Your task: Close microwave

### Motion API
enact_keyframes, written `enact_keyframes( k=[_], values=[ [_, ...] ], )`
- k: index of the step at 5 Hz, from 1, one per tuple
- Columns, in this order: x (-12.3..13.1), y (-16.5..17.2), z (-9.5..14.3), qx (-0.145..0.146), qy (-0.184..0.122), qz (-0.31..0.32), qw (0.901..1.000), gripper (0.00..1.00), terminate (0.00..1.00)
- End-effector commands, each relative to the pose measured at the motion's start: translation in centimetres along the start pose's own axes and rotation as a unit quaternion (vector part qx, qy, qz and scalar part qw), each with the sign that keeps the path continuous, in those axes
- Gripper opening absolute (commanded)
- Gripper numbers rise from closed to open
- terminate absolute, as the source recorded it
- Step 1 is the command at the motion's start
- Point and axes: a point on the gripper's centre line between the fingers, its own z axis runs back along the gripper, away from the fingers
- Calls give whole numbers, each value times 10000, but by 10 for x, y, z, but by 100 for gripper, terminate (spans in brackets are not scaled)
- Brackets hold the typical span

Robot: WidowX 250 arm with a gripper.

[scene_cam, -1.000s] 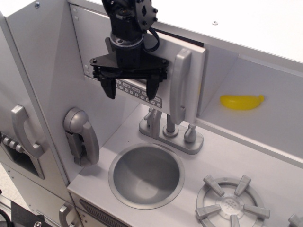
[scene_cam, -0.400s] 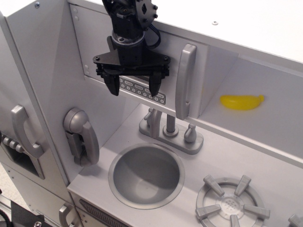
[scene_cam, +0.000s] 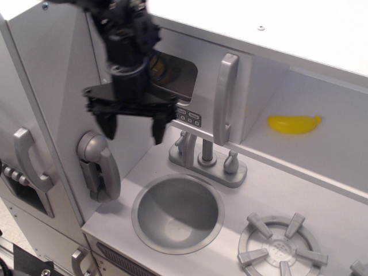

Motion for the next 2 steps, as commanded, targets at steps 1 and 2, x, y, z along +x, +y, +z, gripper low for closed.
enact_keyframes(
  k=[1, 2],
  values=[
    [-6, 17, 14, -11, -221, -198, 9996, 100, 0],
    [-6, 17, 14, -11, -221, -198, 9996, 100, 100]
  ],
)
